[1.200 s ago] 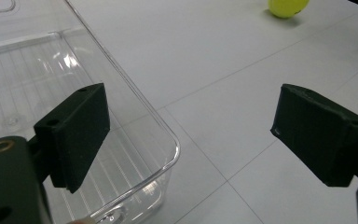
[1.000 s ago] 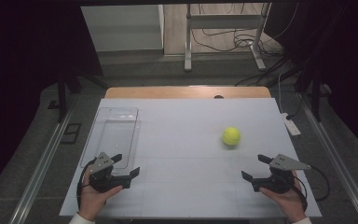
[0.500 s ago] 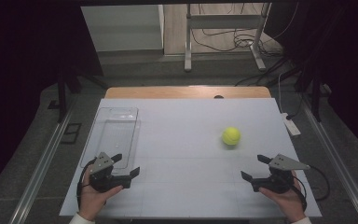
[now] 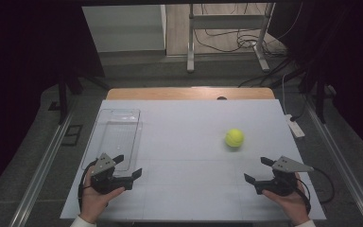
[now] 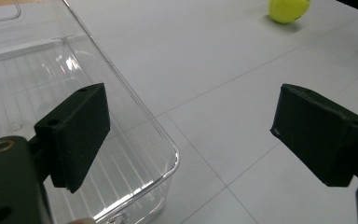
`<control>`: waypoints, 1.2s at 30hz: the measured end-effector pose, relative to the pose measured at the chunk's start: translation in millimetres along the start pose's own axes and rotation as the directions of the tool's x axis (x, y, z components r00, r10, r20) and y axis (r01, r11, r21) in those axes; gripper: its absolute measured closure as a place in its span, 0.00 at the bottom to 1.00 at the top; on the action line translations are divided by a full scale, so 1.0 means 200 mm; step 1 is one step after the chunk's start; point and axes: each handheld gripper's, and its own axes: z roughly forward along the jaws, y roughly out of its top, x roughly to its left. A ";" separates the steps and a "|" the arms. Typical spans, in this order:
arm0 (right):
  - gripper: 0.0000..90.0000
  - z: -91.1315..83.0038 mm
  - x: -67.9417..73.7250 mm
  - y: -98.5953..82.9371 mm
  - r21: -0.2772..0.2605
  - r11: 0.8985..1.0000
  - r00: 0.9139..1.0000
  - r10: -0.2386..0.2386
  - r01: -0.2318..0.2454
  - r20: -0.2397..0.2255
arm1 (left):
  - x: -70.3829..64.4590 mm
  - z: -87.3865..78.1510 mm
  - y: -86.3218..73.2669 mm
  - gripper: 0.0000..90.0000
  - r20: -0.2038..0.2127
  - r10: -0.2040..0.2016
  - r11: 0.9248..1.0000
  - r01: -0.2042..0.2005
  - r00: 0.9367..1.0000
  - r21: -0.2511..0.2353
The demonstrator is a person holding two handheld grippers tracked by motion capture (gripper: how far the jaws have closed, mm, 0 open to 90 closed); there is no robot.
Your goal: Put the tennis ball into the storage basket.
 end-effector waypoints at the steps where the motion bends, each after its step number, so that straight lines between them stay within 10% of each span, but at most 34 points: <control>1: 0.10 0.00 0.00 0.00 0.001 1.000 1.000 0.000 0.000 0.000 | 0.00 0.00 0.00 0.14 0.000 -0.001 1.000 0.001 1.000 -0.002; 36: 0.10 0.00 -0.01 0.00 -0.002 1.000 1.000 0.008 -0.008 0.000 | -0.05 -0.01 0.10 0.13 -0.004 0.036 0.999 -0.036 0.999 0.036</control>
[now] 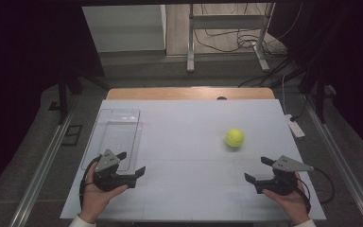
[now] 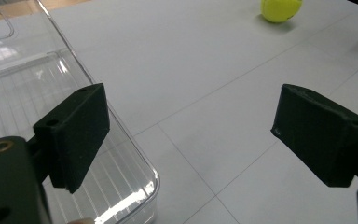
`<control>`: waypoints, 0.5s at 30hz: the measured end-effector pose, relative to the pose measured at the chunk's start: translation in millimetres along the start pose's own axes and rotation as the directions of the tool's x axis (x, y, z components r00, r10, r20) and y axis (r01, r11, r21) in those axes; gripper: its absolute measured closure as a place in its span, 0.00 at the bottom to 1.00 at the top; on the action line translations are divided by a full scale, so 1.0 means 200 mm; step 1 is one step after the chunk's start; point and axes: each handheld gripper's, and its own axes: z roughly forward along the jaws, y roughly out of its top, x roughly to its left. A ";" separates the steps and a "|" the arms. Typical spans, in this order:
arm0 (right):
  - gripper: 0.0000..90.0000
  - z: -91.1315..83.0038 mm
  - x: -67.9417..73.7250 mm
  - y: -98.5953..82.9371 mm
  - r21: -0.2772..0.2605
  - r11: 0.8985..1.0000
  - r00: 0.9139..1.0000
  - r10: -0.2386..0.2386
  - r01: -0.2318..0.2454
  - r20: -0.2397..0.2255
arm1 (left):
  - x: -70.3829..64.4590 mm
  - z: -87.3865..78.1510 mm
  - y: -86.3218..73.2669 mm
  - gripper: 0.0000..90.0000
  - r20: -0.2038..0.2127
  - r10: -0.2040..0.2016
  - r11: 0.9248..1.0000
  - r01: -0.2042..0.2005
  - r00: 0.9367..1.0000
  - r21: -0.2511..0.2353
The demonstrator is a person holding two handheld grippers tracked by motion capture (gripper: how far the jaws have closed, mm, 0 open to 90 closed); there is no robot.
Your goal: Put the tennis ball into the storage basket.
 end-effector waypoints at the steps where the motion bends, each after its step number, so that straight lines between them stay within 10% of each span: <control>1: 0.10 0.00 0.00 0.00 0.001 1.000 1.000 -0.001 0.001 -0.001 | 0.00 0.00 0.00 0.13 -0.001 -0.001 1.000 0.001 1.000 0.002; 15: 0.10 0.01 0.00 0.00 0.004 1.000 1.000 -0.003 0.003 -0.002 | -0.01 0.00 0.07 0.13 0.004 0.013 1.000 -0.013 1.000 0.018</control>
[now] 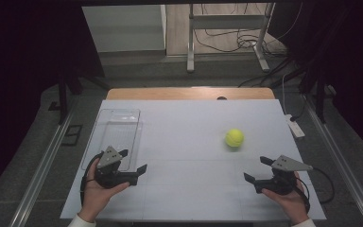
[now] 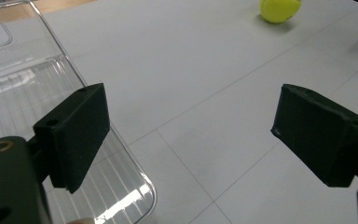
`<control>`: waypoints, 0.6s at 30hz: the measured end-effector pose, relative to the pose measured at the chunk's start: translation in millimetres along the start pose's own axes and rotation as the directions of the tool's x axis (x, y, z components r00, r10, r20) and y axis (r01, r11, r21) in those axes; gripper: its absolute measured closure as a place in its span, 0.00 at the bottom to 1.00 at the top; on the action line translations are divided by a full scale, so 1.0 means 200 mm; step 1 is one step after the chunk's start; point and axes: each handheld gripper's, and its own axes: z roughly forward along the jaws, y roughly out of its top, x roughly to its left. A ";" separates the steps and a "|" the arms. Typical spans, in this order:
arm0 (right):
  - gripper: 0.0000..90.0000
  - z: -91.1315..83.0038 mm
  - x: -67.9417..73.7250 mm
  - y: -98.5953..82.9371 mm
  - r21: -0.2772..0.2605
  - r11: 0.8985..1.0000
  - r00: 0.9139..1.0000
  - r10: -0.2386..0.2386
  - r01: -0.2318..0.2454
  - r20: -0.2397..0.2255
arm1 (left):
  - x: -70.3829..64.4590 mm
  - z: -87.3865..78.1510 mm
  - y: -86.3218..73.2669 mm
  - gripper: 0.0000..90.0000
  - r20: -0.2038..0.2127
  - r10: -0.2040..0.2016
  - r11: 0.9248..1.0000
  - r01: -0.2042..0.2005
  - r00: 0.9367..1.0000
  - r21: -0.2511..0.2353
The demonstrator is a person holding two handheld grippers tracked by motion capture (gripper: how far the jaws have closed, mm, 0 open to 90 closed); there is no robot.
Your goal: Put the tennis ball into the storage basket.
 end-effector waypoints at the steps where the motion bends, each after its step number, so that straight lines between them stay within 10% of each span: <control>1: 0.10 0.00 0.00 0.00 0.001 1.000 1.000 0.001 -0.001 0.000 | 0.00 0.00 0.00 0.13 0.001 0.000 1.000 0.000 1.000 0.002; 18: 0.10 0.00 0.00 0.00 -0.004 1.000 1.000 0.007 -0.007 0.000 | -0.01 0.02 0.07 0.13 0.016 0.003 1.000 -0.003 1.000 0.015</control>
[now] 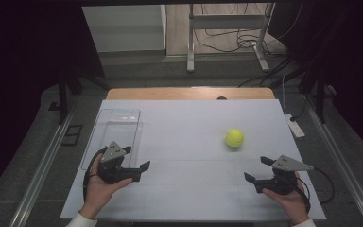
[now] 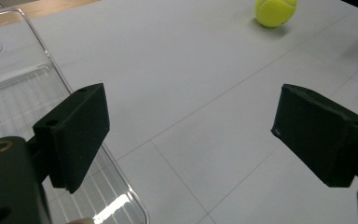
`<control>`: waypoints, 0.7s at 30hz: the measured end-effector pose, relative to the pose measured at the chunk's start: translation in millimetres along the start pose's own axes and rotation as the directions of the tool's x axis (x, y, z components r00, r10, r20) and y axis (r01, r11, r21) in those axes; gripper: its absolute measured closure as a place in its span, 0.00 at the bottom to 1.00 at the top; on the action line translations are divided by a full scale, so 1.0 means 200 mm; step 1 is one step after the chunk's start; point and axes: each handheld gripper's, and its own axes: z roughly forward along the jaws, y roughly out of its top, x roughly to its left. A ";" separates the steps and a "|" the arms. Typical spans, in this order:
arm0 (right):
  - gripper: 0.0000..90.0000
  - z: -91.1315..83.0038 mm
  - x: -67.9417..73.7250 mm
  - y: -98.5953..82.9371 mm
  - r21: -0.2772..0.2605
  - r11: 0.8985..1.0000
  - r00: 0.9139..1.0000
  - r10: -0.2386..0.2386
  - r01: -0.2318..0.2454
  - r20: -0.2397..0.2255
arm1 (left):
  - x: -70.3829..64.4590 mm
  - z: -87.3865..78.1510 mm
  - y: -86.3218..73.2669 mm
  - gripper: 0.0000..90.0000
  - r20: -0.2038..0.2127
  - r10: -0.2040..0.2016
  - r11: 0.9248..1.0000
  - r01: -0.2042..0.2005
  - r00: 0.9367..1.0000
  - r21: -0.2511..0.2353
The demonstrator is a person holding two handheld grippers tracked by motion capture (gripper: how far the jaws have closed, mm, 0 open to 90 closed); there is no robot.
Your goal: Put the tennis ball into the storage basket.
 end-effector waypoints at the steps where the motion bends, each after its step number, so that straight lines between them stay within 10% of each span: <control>1: 0.10 0.00 0.00 0.00 0.000 1.000 1.000 0.000 0.000 0.001 | 0.00 0.00 0.00 0.13 0.001 -0.001 1.000 0.001 1.000 -0.001; 21: 0.10 0.00 0.00 -0.01 0.004 1.000 1.000 0.002 -0.002 0.002 | -0.01 0.03 0.07 0.13 0.013 0.003 1.000 -0.003 1.000 -0.004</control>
